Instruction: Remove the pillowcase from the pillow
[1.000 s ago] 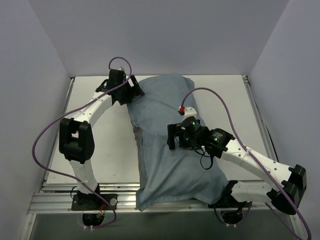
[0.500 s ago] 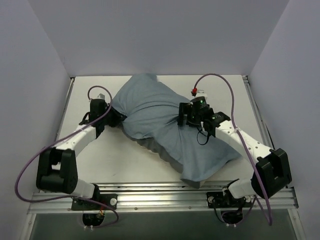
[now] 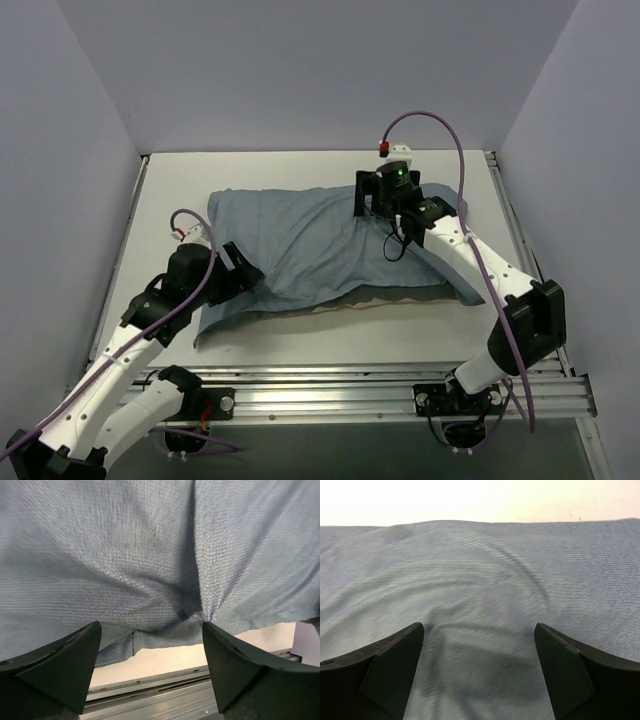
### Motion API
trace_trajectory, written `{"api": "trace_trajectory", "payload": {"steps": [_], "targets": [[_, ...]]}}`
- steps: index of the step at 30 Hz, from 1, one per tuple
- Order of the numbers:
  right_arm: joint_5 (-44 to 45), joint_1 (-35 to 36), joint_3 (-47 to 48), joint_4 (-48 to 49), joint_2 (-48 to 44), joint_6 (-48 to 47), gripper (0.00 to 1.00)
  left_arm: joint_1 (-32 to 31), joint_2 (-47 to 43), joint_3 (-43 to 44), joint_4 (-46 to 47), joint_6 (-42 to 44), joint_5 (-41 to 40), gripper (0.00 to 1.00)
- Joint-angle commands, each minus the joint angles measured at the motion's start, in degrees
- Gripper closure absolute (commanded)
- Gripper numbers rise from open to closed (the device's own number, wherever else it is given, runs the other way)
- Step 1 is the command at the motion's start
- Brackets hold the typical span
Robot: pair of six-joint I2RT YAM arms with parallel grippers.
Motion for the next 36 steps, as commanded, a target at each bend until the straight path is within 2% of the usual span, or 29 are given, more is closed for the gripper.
{"api": "trace_trajectory", "payload": {"steps": [1, 4, 9, 13, 16, 18, 23, 29, 32, 35, 36], "targets": [[7.58, 6.58, 1.63, -3.43, -7.05, -1.70, 0.12, 0.19, -2.43, 9.56, -11.71, 5.83, -6.49, 0.09], [9.01, 12.56, 1.37, -4.49, -10.22, 0.31, 0.12, 0.28, -0.24, 14.58, -13.31, 9.17, -9.39, 0.08], [11.30, 23.18, -0.39, -0.46, -10.76, 2.78, 0.12, 0.98, 5.30, 15.39, -9.90, 10.59, -17.21, 0.11], [13.76, 28.64, 2.06, 0.42, -4.79, 3.04, 0.12, 3.70, 9.08, 12.40, -3.82, 9.71, -17.31, 0.14], [14.99, 32.07, 3.83, 2.71, -1.97, 2.61, 0.12, 6.43, 12.59, 10.11, -0.13, 9.01, -13.21, 0.16], [15.17, 33.04, 5.50, 4.47, 0.84, 2.34, 0.12, 8.63, 14.44, 8.00, 2.32, 8.74, -10.12, 0.18], [15.69, 35.50, 8.66, 6.84, 6.64, 1.81, 0.12, 8.72, 15.51, 3.87, 6.38, 7.60, -5.46, 0.20], [15.17, 35.77, 8.58, 9.46, 11.04, 2.16, 0.12, 8.72, 15.94, -2.19, 10.24, 4.62, -4.04, 0.25], [18.48, 35.77, 7.79, 8.61, 12.97, 2.34, 0.12, 8.72, 16.82, -4.48, 12.09, 2.68, -3.86, 0.32], [22.71, 35.51, 5.33, 6.59, 13.33, 3.30, 0.21, 8.89, 17.88, -6.06, 13.76, 0.92, -4.92, 0.44], [23.86, 35.16, 4.37, 6.41, 13.07, 3.57, 0.30, 8.90, 18.57, -6.33, 14.37, 0.49, -5.01, 0.48]]}}
